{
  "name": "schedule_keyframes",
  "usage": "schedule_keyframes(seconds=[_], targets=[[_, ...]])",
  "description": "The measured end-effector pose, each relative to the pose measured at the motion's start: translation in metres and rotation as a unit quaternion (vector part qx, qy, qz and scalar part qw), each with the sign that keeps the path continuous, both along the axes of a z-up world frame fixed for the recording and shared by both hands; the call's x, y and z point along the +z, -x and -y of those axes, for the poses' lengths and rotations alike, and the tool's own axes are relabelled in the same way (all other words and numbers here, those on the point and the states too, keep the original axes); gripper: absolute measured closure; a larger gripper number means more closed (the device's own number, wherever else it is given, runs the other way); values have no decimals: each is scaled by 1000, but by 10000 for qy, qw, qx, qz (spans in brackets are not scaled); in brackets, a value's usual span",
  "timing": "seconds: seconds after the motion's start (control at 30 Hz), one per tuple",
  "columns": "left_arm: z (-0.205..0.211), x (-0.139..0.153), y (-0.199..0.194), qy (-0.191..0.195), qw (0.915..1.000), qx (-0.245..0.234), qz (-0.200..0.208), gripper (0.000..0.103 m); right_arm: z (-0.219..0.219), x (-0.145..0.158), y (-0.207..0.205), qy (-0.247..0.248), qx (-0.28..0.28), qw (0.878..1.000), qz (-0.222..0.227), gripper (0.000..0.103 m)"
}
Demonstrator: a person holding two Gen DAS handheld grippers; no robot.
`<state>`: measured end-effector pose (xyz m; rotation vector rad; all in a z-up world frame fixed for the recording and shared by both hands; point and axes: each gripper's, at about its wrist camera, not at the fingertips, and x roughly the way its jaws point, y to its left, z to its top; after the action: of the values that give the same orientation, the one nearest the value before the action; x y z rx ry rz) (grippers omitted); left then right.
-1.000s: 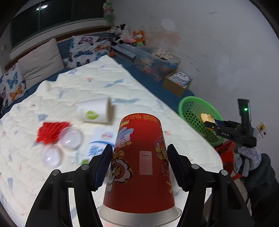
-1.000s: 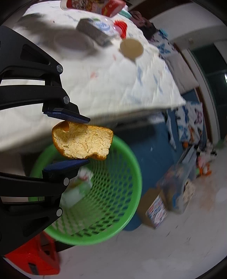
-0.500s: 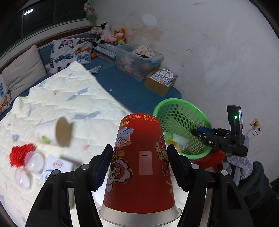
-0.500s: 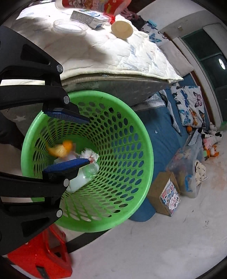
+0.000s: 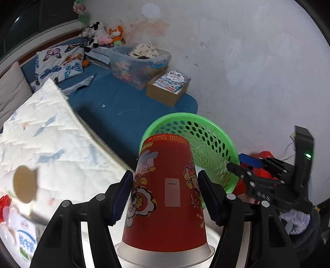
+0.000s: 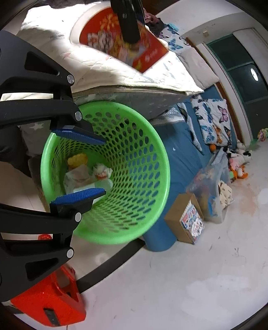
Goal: Collect trash
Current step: 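Lower the red cup into the green basket and open the left gripper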
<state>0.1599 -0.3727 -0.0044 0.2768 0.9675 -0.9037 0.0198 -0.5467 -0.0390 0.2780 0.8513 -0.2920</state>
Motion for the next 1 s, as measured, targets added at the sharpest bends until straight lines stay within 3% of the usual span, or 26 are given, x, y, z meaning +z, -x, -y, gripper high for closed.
schedule_keyframes(seconds=[0.43,0.63,0.8,1.0], targets=[[86,-36,-11,-282,9992,-177,-240,40,26,2,27,0,-339,9993,146,45],[107,-44,-10,-318,9991,-176,-221,40,35,-3,35,-67,-432,9990,129,45],[98,-37,-8,-219,9995,-188,-152,38,33,-2,40,-85,-413,9990,147,45],[53,-18,-1,-68,10000,-6,-24,38,16,5,41,-63,-230,9995,207,45]])
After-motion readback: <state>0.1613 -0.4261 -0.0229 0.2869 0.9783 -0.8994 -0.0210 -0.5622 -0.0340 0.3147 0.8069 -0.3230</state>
